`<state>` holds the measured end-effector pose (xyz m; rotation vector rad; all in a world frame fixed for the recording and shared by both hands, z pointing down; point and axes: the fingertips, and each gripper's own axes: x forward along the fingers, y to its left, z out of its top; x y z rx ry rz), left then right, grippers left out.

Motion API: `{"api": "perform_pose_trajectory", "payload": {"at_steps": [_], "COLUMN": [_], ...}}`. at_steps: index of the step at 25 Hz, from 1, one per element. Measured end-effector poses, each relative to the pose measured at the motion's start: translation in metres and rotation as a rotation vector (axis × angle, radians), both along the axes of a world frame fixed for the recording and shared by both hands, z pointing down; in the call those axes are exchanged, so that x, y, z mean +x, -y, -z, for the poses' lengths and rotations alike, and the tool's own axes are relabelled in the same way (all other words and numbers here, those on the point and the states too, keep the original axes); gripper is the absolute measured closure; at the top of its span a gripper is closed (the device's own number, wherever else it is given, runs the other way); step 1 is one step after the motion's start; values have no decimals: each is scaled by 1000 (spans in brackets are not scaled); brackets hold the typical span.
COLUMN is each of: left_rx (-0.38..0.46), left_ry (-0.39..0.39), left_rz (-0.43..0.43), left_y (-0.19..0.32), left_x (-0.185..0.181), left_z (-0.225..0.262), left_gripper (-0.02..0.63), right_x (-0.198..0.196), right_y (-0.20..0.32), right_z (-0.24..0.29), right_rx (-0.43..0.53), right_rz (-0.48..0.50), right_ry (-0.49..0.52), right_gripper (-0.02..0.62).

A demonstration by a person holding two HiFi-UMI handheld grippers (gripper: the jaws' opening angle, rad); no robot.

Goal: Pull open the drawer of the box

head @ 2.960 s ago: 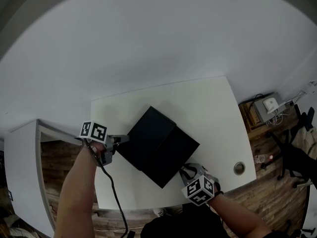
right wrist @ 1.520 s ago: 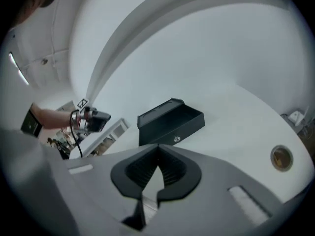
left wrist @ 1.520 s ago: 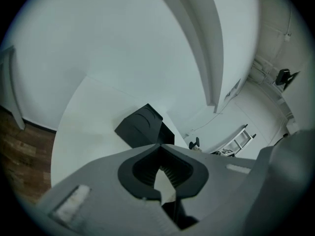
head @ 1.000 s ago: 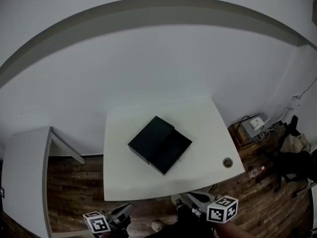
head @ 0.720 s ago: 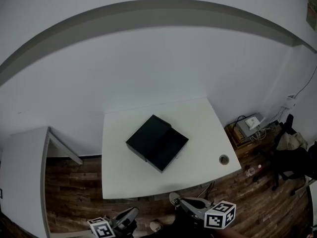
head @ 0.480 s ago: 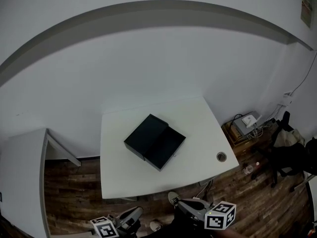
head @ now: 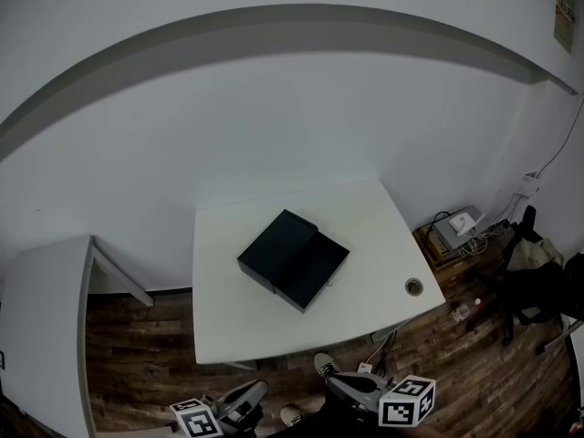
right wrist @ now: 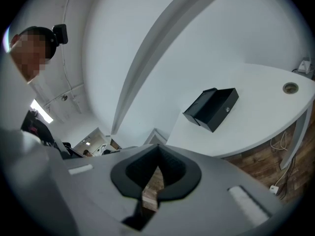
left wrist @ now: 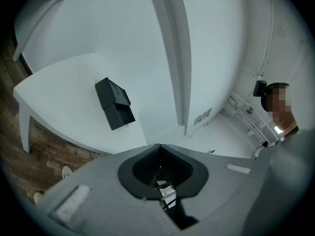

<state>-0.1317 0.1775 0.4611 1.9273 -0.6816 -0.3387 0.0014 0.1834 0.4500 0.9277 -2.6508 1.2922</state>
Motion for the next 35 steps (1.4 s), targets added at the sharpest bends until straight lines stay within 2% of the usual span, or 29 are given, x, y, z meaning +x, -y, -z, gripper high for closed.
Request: {"api": "perform_pose_trajectory", "payload": {"at_steps": [18, 35], "left_rx": [6, 1], "left_ry": [-3, -4], "left_rz": [10, 13], "left_y": [1, -1], "left_x": [-15, -13], "left_z": [2, 3], "left_gripper": [601, 601], "right_x": [-20, -19], "right_y": [0, 0], "right_z": [-1, 1], "right_rx": [0, 3], "right_rz": [35, 46], "right_ry": [-15, -15], "right_gripper": [592, 592]}}
